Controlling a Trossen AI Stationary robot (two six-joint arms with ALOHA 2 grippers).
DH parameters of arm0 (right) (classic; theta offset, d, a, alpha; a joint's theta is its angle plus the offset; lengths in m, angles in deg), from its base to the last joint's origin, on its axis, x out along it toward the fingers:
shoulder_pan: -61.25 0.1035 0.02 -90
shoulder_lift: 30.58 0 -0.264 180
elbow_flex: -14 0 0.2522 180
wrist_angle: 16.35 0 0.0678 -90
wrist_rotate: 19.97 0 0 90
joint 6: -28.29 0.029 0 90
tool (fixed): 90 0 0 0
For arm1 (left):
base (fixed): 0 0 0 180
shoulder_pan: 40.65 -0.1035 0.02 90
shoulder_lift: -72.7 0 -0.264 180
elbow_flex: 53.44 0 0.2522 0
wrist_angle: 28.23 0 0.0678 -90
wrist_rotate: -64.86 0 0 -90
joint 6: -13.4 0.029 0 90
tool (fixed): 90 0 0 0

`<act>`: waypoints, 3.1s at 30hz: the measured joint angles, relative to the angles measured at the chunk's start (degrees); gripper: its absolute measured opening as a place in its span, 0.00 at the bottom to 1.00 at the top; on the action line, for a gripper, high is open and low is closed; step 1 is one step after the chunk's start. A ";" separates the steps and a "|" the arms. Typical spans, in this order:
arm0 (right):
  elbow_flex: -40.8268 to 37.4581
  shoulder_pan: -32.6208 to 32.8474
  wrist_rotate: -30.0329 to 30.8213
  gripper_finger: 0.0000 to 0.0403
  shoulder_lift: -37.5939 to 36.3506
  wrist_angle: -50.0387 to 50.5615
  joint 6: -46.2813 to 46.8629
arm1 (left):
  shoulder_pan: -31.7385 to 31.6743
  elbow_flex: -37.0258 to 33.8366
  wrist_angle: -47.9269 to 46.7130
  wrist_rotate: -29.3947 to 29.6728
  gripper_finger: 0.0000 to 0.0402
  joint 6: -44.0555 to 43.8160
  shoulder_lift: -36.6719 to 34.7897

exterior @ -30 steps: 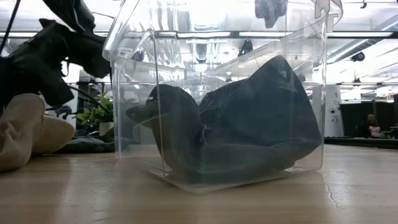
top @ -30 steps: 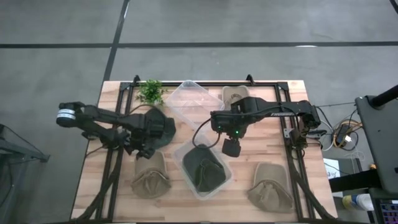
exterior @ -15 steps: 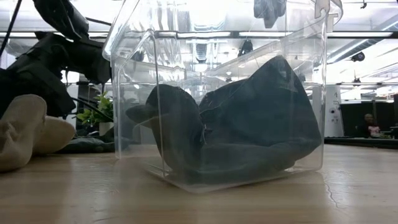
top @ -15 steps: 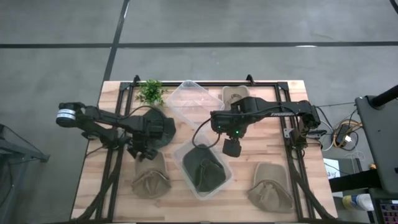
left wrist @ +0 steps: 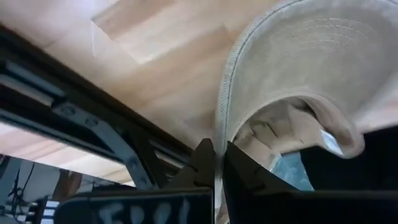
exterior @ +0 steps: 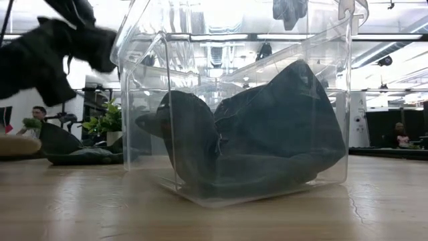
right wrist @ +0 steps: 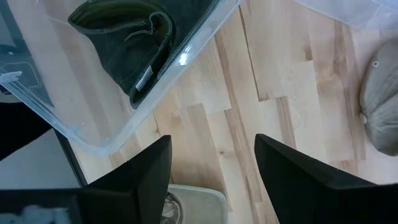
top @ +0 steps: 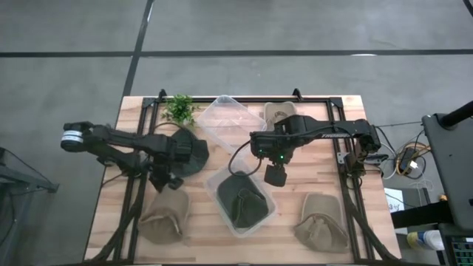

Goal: Pick & Place hat
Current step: Put the left brown cap into the top transparent bin

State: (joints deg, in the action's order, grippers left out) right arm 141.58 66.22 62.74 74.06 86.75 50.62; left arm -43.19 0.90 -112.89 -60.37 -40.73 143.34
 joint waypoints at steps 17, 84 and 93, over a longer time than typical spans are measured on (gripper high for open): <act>-0.04 -0.15 -0.01 0.56 0.07 0.47 -0.02 | -0.28 25.00 -15.19 0.85 0.02 -5.13 -13.72; 3.28 -0.52 16.48 0.56 -18.91 -4.81 -3.54 | -23.74 35.86 21.44 30.23 0.11 -30.85 7.52; 3.28 -0.52 16.48 0.56 -18.91 -4.81 -5.27 | -23.74 35.08 23.90 32.35 0.30 -19.72 7.54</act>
State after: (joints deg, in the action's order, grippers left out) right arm 144.86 65.70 79.22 55.15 81.94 45.35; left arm -66.93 35.98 -88.98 -28.03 -60.46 150.88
